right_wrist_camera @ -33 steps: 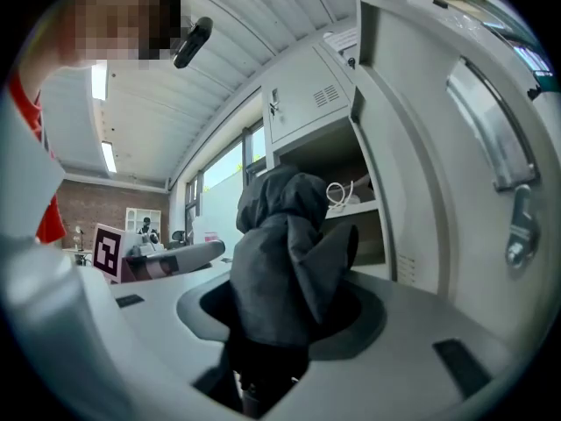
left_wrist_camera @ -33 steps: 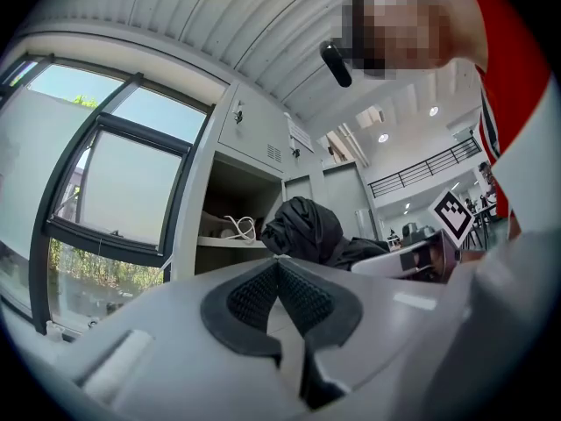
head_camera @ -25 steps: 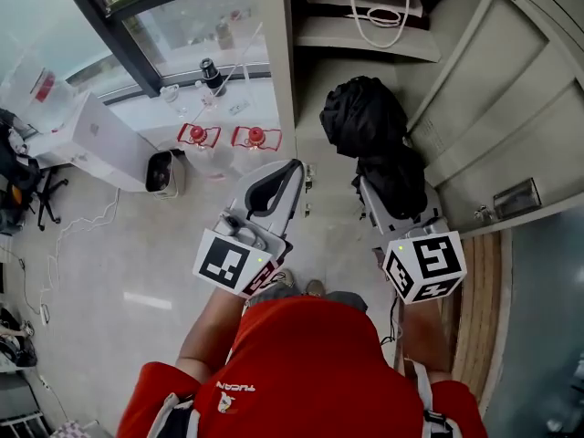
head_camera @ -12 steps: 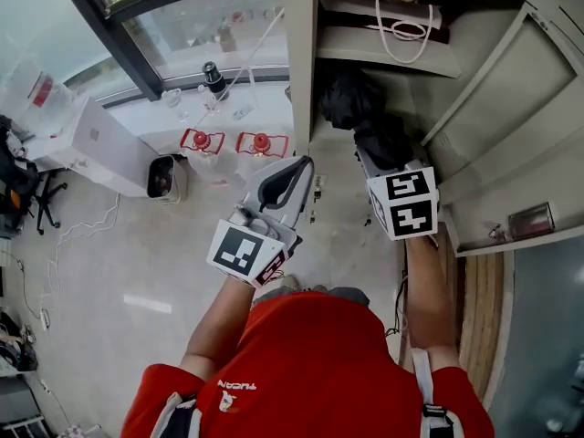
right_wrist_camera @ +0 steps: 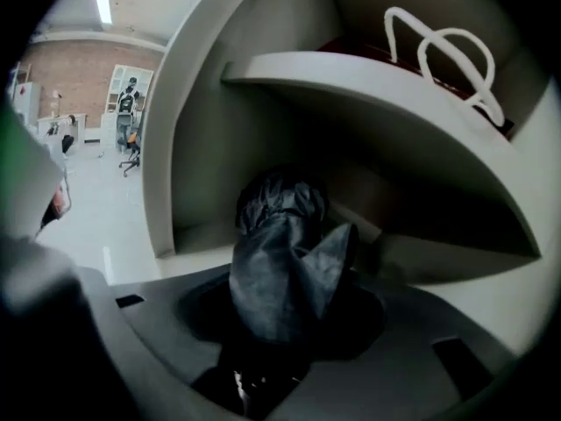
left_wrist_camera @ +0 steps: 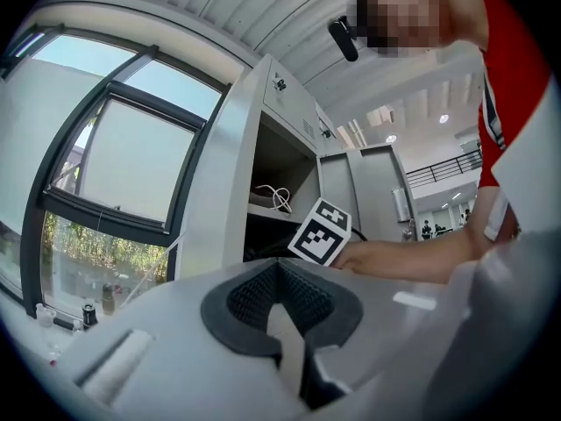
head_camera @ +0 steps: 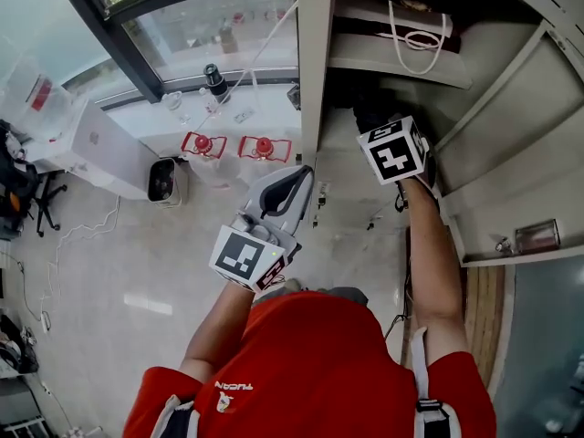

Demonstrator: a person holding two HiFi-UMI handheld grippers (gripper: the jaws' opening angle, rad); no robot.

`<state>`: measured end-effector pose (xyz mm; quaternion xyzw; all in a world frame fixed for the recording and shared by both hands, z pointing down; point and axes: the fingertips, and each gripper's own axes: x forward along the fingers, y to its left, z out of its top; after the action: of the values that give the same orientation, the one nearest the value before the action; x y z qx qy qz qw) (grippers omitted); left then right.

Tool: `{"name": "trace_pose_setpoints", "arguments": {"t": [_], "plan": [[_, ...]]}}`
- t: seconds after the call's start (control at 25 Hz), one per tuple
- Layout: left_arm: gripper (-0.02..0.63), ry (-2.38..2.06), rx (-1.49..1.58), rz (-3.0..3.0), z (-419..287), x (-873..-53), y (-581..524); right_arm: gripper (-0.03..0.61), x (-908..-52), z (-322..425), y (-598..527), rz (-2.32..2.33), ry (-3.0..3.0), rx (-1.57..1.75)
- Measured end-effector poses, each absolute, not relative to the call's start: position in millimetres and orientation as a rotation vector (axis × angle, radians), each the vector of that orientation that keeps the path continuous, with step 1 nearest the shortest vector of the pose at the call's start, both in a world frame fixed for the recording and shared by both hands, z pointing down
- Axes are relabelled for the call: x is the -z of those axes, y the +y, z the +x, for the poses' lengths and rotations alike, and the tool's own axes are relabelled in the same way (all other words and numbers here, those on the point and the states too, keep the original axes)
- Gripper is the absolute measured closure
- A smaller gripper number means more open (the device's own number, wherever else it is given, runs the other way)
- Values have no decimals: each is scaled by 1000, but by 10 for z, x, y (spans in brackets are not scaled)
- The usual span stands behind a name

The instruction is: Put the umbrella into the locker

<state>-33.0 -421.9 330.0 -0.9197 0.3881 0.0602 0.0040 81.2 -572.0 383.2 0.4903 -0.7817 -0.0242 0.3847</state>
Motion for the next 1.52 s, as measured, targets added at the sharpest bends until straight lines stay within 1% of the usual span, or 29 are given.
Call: {"name": "trace_pose_setpoints", "arguments": {"t": [0.44, 0.84, 1.16, 1.52], "plan": [[609, 1252, -132, -2858, -537, -3334, -4313, 379, -4022, 781, -6229, 1157, -1886, 222], [609, 1225, -110, -2875, -503, -3352, -4314, 376, -4165, 854, -6456, 1162, -1879, 248], [609, 1198, -114, -2882, -456, -3346, -4247, 296, -4084, 874, -6325, 1143, -1930, 195], [609, 1148, -126, -2897, -346, -3308, -4145, 291, -3672, 909, -5700, 1303, -2075, 190]]}}
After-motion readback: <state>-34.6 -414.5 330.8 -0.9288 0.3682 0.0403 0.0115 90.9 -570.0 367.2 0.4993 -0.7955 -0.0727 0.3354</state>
